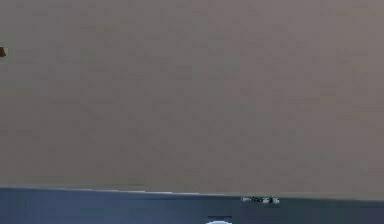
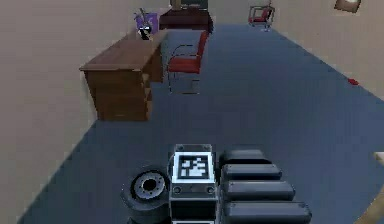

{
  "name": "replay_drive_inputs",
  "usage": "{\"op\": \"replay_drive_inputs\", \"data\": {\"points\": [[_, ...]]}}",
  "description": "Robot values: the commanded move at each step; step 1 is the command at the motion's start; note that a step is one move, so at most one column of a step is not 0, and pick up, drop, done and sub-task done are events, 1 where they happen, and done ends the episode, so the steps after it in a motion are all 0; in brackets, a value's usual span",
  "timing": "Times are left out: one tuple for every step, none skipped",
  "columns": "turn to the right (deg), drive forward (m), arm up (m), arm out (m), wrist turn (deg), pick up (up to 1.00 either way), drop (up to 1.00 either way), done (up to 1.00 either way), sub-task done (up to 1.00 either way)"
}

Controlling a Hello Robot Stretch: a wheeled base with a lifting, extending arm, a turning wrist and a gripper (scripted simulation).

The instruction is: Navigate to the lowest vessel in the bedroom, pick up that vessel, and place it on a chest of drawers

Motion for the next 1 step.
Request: {"op": "replay_drive_inputs", "data": {"points": [[0.0, 0.05, 0.0, 0.0, 0.0, 0.0, 0.0, 0.0, 0.0]]}}
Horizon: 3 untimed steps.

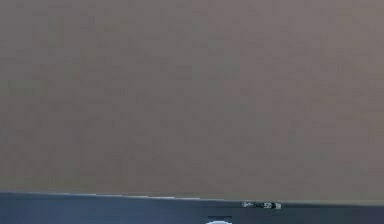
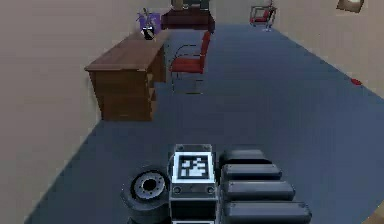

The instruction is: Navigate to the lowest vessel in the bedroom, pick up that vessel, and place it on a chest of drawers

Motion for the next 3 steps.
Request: {"op": "replay_drive_inputs", "data": {"points": [[-45.0, 0.0, 0.0, 0.0, 0.0, 0.0, 0.0, 0.0, 0.0], [-33.0, 0.0, 0.0, 0.0, 0.0, 0.0, 0.0, 0.0, 0.0], [0.0, 1.0, 0.0, 0.0, 0.0, 0.0, 0.0, 0.0, 0.0]]}}
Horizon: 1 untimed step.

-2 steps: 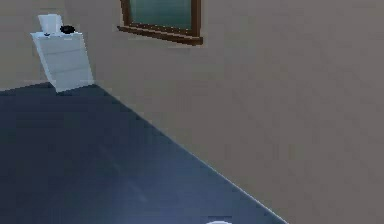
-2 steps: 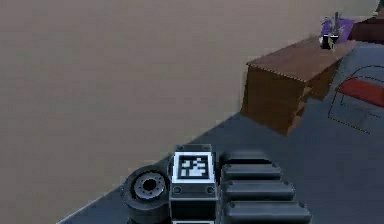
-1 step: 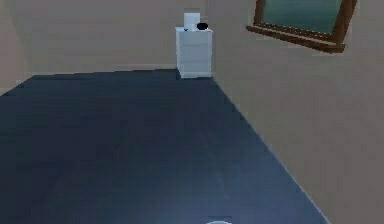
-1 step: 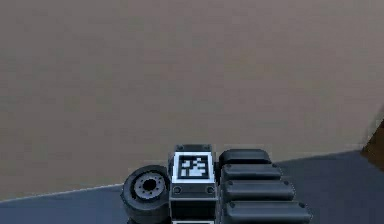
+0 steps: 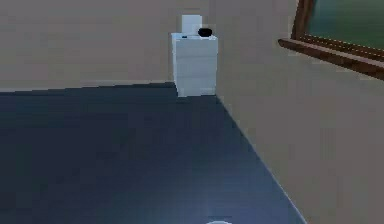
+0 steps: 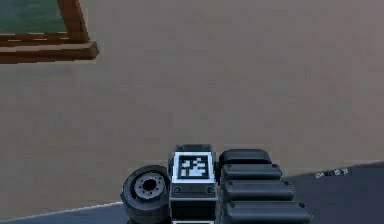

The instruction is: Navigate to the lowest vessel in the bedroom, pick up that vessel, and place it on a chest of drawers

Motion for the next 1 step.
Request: {"op": "replay_drive_inputs", "data": {"points": [[0.0, 1.0, 0.0, 0.0, 0.0, 0.0, 0.0, 0.0, 0.0]]}}
